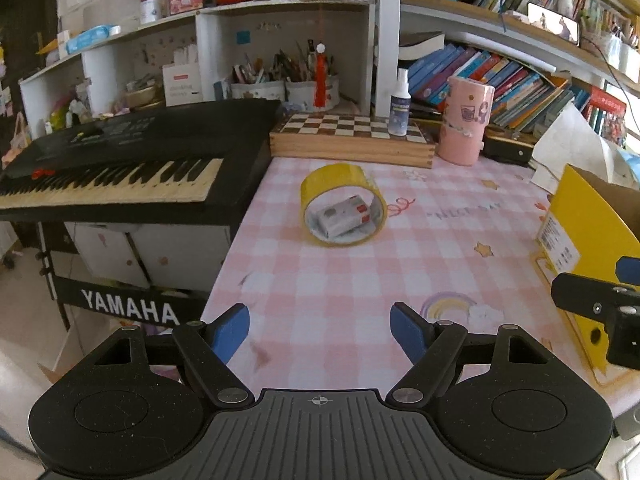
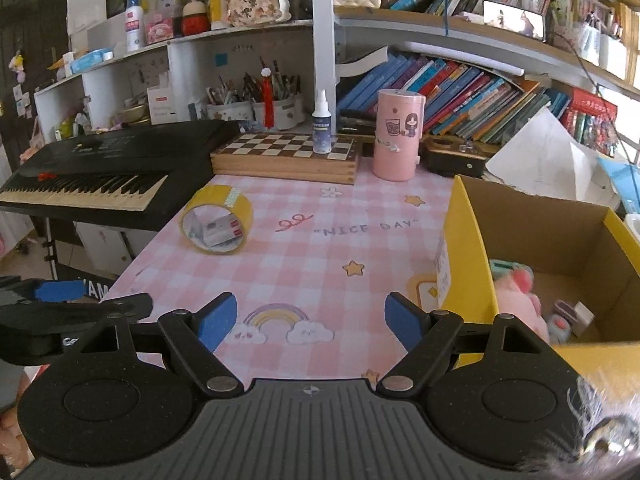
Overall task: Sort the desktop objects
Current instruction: 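Reach the left tool to the yellow tape roll while the right tool approaches the white box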
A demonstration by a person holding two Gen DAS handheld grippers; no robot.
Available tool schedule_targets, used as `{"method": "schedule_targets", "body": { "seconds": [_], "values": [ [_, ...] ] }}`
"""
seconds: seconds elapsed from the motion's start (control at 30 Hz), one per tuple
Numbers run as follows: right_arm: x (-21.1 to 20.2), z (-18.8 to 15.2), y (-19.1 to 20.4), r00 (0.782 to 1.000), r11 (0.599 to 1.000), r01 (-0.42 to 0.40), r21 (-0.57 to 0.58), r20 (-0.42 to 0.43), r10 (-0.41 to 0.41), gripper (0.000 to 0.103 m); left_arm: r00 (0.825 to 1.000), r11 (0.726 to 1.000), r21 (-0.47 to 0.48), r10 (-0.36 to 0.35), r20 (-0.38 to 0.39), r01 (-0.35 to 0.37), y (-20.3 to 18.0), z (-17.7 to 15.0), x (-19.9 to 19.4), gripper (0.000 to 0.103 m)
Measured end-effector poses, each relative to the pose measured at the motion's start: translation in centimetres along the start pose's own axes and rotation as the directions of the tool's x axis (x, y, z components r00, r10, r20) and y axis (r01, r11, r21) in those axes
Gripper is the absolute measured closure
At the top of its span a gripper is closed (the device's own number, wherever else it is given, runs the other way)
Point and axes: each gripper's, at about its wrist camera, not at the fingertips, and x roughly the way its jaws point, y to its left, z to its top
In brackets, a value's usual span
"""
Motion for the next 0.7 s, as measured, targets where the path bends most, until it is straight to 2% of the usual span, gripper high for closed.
{"method": "schedule_targets", "body": {
  "seconds": [0.17, 0.47, 0.7],
  "values": [
    [2.3, 1.7, -0.8, 1.000, 1.000, -0.023, -0.008, 0.003, 0.023, 0.023, 1.000, 1.000, -0.006, 0.021, 0.015, -0.021, -0.8, 1.7, 2.5, 0.021],
    [6.0, 4.0, -1.7, 0.998, 0.997, -0.061, -0.049, -0.009, 0.061, 0.023, 0.999, 1.000, -0.001, 0.007, 0.036, -0.007, -1.9, 4.1, 7.9, 0.017],
    [8.1, 4.9, -2.6, 0.998, 0.995, -0.059, -0.078, -0.024, 0.057, 0.023, 0.999, 0.999, -0.002, 0.034, -0.019, -0.034, -1.8, 4.7, 12.1, 0.017]
  ]
}}
